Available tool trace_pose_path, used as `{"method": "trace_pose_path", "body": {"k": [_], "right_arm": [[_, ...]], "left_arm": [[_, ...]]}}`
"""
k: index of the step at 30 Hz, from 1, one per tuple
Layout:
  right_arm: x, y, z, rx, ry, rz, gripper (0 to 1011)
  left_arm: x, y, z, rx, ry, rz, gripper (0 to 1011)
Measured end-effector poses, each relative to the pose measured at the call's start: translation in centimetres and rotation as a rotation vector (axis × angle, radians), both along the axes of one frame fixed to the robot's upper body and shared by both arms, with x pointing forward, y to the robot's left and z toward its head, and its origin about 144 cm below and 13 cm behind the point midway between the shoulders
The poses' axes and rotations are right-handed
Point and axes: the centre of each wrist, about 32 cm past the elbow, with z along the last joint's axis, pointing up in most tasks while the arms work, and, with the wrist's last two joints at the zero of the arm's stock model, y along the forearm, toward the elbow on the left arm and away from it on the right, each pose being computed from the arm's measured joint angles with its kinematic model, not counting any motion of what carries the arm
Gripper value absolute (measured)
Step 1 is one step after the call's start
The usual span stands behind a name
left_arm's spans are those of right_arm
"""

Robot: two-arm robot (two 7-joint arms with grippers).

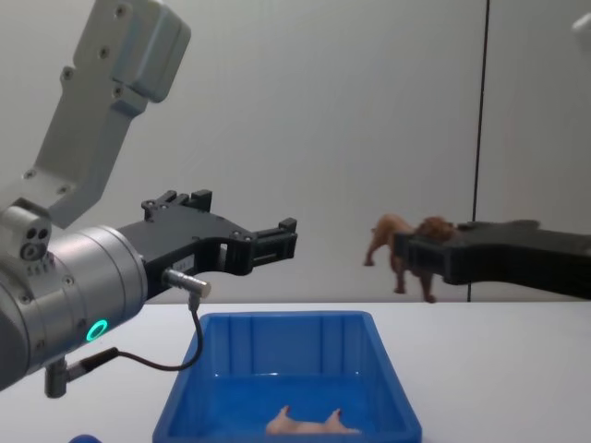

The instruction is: Pick up the two dolls from the table and place them into the box.

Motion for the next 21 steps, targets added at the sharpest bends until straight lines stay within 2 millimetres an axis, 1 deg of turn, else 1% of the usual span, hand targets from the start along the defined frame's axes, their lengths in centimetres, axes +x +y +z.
{"method": "trace_pose_path", "body": {"k": [3, 5, 7, 8, 9, 13, 16, 17, 18, 19, 20, 21], "right_arm": [[0.5, 0.7, 0.2, 0.011, 0.018, 0.022, 460], [0.9, 1.2, 0.2, 0.017, 0.038, 0.037, 518], [1.1, 1.5, 0.2, 0.020, 0.049, 0.046, 551], [1.3, 1.8, 0.1, 0.024, 0.059, 0.054, 638], [1.3, 1.8, 0.1, 0.024, 0.059, 0.054, 638], [1.8, 2.3, 0.0, 0.028, 0.082, 0.067, 772], [1.9, 2.3, 0.0, 0.029, 0.087, 0.067, 849], [1.9, 2.2, 0.0, 0.029, 0.088, 0.066, 867], [2.0, 2.1, -0.1, 0.030, 0.089, 0.064, 919], [2.0, 2.0, 0.0, 0.030, 0.089, 0.062, 926], [2.0, 1.8, 0.0, 0.030, 0.089, 0.057, 977], [2.0, 1.7, 0.0, 0.029, 0.089, 0.054, 992]], "left_arm": [[0.0, 0.0, 0.0, 0.000, 0.000, 0.000, 1002], [0.0, 0.0, 0.0, 0.000, 0.000, 0.000, 1002], [0.0, 0.0, 0.0, 0.000, 0.000, 0.000, 1002], [0.0, 0.0, 0.0, 0.000, 0.000, 0.000, 1002], [0.0, 0.0, 0.0, 0.000, 0.000, 0.000, 1002], [0.0, 0.0, 0.0, 0.000, 0.000, 0.000, 1002], [0.0, 0.0, 0.0, 0.000, 0.000, 0.000, 1002], [0.0, 0.0, 0.0, 0.000, 0.000, 0.000, 1002], [0.0, 0.0, 0.0, 0.000, 0.000, 0.000, 1002], [0.0, 0.0, 0.0, 0.000, 0.000, 0.000, 1002], [0.0, 0.0, 0.0, 0.000, 0.000, 0.000, 1002], [0.0, 0.0, 0.0, 0.000, 0.000, 0.000, 1002]]}}
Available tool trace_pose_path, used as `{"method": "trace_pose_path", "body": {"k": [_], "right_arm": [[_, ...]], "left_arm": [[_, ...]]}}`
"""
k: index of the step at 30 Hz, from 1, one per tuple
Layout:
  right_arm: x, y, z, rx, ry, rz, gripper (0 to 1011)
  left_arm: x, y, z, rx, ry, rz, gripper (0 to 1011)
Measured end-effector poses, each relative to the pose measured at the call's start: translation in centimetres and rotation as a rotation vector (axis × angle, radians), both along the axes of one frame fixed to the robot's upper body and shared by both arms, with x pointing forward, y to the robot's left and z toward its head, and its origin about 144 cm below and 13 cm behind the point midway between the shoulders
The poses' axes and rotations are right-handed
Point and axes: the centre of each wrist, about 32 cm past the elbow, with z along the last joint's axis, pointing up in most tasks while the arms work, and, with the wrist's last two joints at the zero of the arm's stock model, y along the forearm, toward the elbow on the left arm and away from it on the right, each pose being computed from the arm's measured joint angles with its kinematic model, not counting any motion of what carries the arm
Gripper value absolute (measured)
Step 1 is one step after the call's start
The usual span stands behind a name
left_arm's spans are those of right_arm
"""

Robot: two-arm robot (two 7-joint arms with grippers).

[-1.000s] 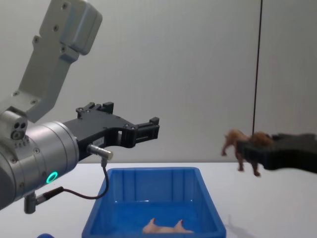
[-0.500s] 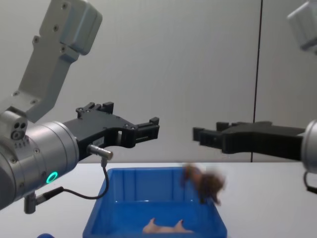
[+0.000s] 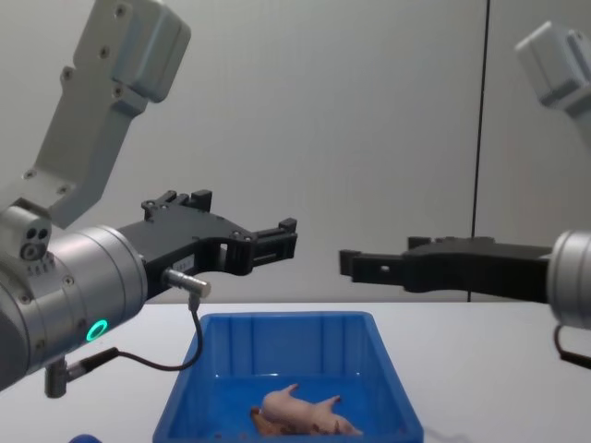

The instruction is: Pick up the two dolls from the table and place them into the box.

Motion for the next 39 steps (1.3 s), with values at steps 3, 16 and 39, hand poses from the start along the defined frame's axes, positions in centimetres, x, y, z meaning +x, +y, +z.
{"method": "trace_pose_path", "body": {"k": [3, 16, 39], "right_arm": [[-0.1, -0.7, 0.0, -0.002, -0.003, -0.014, 1001], [-1.8, -4.3, -0.7, -0.023, -0.009, -0.075, 1001], [-3.1, -6.4, -1.0, -0.041, -0.008, -0.106, 1001]], "left_arm": [[0.0, 0.0, 0.0, 0.000, 0.000, 0.000, 1002], [0.0, 0.0, 0.0, 0.000, 0.000, 0.000, 1002], [-2.2, 1.6, -0.7, 0.012, 0.047, 0.086, 1002]]}}
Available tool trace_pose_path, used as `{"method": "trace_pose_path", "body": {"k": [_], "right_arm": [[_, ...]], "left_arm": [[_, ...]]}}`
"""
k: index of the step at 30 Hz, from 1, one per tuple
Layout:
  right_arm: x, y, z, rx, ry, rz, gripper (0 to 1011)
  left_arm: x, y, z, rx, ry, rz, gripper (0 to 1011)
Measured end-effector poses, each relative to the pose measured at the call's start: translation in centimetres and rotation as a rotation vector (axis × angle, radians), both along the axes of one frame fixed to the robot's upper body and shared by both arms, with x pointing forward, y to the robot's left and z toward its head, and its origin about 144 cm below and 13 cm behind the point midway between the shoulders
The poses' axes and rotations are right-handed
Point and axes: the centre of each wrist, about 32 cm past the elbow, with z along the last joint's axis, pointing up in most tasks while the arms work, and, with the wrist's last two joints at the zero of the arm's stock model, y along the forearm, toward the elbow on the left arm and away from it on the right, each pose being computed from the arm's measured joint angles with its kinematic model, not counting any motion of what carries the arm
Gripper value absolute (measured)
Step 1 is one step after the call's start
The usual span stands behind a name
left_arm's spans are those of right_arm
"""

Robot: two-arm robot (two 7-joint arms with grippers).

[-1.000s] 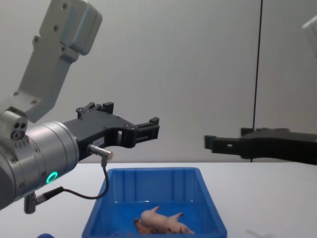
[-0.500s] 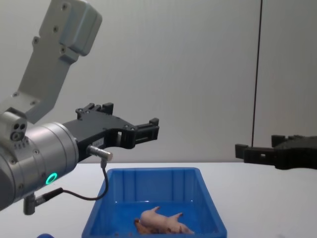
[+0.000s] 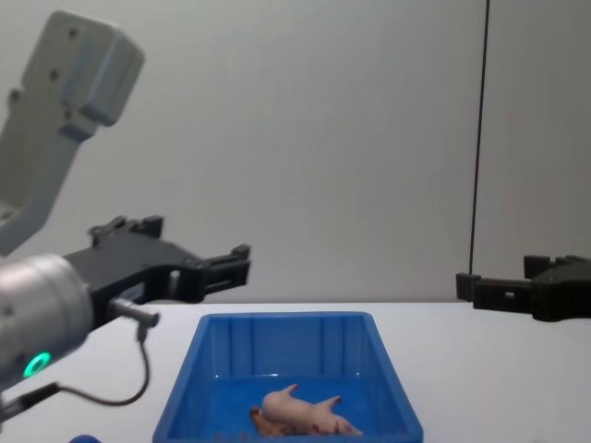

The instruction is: Pick up the two dolls from the table and place them into the box.

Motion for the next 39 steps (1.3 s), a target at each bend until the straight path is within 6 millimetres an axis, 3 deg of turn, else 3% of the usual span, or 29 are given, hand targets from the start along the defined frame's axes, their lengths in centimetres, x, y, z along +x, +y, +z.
{"method": "trace_pose_path", "body": {"k": [20, 39], "right_arm": [[-0.2, -0.3, 0.0, -0.003, 0.000, -0.004, 1001], [-0.2, -0.4, -0.1, -0.004, 0.001, -0.005, 1001]], "left_arm": [[-4.4, 3.8, -2.8, -0.001, 0.148, 0.153, 1002], [-4.9, 5.9, -6.2, 0.001, 0.265, 0.129, 1002]]}}
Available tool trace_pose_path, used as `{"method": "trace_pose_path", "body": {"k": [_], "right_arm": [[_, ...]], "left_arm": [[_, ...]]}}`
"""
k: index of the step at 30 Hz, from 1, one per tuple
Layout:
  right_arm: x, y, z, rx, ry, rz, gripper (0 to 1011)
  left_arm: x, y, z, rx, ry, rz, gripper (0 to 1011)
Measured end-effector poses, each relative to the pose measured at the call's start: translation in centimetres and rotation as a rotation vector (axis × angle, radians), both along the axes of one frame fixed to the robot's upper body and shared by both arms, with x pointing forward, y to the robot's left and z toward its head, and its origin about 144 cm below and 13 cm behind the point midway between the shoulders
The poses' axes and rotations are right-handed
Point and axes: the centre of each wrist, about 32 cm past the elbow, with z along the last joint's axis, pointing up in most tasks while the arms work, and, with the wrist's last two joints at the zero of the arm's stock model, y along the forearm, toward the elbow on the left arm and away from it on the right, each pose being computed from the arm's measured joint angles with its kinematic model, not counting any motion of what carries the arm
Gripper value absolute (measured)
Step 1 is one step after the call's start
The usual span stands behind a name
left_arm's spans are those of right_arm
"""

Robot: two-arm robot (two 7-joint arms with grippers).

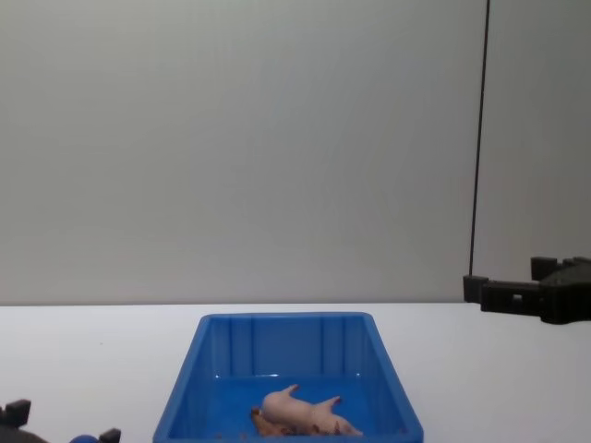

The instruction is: Pick up the two dolls from the table and place them into the box.

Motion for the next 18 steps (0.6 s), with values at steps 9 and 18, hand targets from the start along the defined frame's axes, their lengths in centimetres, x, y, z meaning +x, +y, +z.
{"method": "trace_pose_path", "body": {"k": [9, 18], "right_arm": [[0.0, 0.0, 0.0, 0.000, 0.000, 0.000, 1001], [0.0, 0.0, 0.0, 0.000, 0.000, 0.000, 1001]], "left_arm": [[0.4, 0.4, -1.1, -0.012, 0.034, -0.028, 1002], [0.9, 0.7, -2.0, -0.018, 0.060, -0.046, 981]]}}
